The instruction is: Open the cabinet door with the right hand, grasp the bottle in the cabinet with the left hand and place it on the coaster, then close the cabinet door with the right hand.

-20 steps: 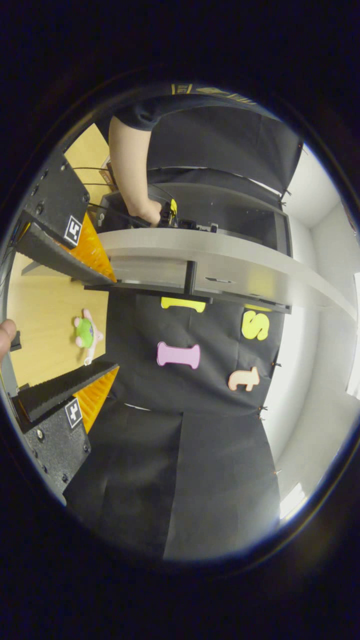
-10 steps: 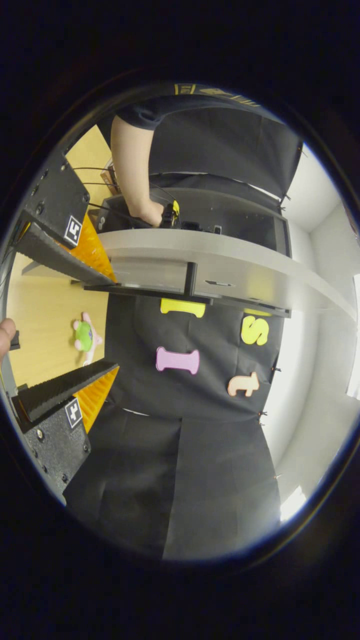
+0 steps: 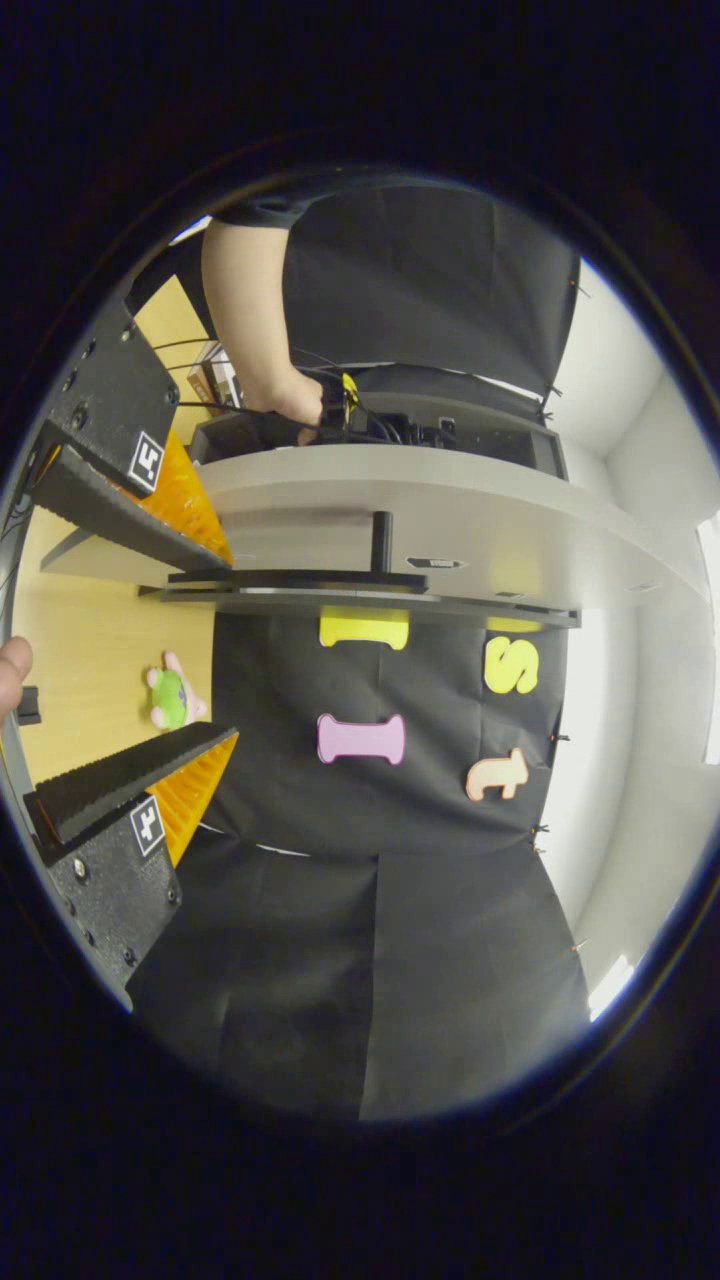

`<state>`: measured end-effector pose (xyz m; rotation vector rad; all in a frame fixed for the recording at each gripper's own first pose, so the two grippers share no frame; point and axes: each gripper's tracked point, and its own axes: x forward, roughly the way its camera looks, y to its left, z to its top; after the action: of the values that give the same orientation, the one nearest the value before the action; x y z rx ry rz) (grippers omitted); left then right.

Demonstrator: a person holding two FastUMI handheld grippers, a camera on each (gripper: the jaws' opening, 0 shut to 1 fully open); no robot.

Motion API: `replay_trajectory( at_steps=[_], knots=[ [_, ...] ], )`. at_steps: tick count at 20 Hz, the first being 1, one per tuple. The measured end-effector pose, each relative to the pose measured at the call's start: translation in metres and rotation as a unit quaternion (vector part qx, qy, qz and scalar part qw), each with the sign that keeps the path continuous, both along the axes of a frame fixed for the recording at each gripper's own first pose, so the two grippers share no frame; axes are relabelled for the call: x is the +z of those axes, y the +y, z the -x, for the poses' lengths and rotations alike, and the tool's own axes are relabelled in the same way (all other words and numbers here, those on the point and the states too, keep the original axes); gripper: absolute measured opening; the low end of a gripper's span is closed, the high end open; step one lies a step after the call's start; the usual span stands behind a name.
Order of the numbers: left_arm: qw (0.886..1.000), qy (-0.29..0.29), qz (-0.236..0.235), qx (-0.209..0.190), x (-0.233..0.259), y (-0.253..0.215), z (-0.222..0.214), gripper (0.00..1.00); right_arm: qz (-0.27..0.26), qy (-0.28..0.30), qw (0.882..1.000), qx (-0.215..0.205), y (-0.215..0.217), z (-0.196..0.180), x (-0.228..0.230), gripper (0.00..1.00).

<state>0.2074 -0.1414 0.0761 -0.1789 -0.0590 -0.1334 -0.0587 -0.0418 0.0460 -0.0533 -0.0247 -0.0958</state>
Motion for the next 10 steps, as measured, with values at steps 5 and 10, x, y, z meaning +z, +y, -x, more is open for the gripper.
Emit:
replay_trajectory(
  at_steps=[5, 10],
  knots=[
    [1.0, 0.006, 0.015, 0.019, -0.012, 0.032, 0.044, 0.76, -0.002, 0.001, 1.0, 0.012, -0.001, -0.001, 0.0, 0.95],
    [0.999, 0.006, 0.006, 0.048, -0.031, 0.069, 0.094, 0.86, -0.009, 0.001, 0.999, 0.037, -0.001, -0.002, -0.001, 0.95]
  ],
)
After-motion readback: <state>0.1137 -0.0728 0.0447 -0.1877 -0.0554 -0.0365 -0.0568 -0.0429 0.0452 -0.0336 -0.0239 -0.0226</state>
